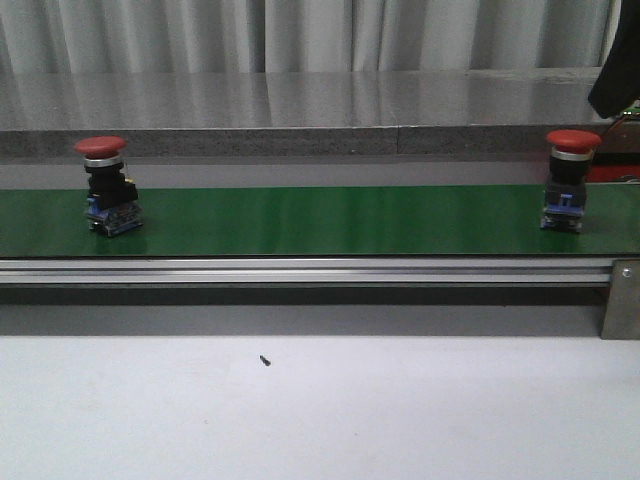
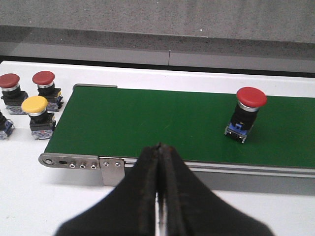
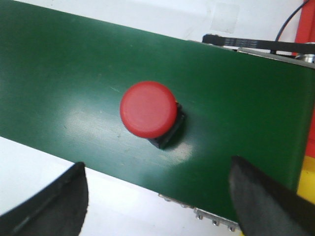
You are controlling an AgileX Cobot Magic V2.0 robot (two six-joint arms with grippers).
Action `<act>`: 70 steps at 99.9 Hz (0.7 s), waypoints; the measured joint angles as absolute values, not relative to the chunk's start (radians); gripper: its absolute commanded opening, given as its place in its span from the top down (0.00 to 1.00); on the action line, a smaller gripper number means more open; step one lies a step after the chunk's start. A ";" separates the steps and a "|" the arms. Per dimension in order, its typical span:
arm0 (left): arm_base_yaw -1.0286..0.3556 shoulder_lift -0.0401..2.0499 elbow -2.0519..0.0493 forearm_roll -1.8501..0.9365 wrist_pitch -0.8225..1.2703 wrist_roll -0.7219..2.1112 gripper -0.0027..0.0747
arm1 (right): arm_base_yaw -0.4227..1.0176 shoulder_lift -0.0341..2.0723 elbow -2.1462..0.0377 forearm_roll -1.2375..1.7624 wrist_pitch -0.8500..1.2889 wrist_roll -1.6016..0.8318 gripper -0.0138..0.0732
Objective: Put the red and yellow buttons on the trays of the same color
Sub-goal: 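Grasp the first red button at the belt's end with the right gripper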
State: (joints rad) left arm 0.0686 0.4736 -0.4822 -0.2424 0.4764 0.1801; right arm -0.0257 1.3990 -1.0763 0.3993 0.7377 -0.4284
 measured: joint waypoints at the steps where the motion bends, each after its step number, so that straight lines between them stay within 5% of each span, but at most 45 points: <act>1: 0.069 0.474 -0.482 -0.242 0.476 0.180 0.99 | -0.026 1.404 -1.080 0.399 0.736 -0.428 0.17; 42: 0.069 0.474 -0.482 -0.242 0.460 0.180 0.99 | -0.022 1.585 -1.116 0.370 0.646 -0.428 0.18; 70: 0.069 0.474 -0.482 -0.242 0.460 0.180 0.99 | -0.022 1.652 -1.167 0.363 0.660 -0.432 0.65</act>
State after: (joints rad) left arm 0.0686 0.4736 -0.4822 -0.2424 0.4602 0.1801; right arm -0.0224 1.6518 -1.1670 0.3629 0.6598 -0.4320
